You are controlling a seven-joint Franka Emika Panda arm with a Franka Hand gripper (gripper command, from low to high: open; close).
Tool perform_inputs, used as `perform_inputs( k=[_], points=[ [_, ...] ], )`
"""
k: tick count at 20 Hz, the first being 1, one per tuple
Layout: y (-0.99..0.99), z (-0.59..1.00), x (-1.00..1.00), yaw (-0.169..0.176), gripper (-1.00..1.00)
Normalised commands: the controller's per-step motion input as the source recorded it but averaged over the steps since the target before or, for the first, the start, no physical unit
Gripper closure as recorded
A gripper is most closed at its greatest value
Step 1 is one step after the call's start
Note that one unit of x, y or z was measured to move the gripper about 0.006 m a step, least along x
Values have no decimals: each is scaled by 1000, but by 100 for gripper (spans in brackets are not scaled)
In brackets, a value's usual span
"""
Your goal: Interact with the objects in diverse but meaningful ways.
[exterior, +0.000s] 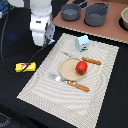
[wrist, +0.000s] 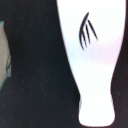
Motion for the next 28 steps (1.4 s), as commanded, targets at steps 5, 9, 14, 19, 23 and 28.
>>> perform_inputs(
  k=[5,9,14,19,23,28],
  points=[
    [81,-300,-206,-9,100],
    [255,414,-13,-12,100],
    [457,1000,114,-65,100],
    [152,1000,515,-158,100],
    [-29,958,604,-201,100],
    [-194,346,519,-260,100]
  ],
)
